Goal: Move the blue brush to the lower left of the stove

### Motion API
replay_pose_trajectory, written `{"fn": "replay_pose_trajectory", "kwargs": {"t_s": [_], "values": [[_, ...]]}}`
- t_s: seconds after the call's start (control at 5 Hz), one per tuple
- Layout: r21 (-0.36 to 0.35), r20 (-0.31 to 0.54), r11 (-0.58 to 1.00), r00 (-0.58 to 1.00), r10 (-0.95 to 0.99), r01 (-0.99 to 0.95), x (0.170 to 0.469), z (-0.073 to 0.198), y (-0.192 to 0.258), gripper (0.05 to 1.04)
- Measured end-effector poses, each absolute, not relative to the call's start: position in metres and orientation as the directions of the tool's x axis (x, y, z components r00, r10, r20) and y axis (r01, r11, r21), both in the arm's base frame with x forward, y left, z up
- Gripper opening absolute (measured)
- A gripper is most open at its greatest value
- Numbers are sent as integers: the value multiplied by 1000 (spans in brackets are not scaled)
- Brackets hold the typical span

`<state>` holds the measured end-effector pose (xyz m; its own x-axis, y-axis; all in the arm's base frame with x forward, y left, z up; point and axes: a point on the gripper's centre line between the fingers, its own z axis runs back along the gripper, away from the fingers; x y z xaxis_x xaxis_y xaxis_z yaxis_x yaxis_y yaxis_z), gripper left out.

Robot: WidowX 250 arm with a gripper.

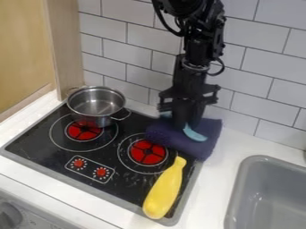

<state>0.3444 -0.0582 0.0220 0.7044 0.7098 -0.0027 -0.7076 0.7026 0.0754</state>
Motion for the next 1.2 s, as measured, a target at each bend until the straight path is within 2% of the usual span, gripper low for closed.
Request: {"fn": "replay_pose_trajectory", "kwargs": {"t_s": [0.4,0.6,1.0,1.2], "values": [[38,15,695,696,718,-718,346,48,-52,181],[8,19,670,670,742,-742,340,64,-35,180],[-13,2,639,639,769,-769,284,79,22,174],[-10,-51,639,638,768,-769,255,73,45,174]]}}
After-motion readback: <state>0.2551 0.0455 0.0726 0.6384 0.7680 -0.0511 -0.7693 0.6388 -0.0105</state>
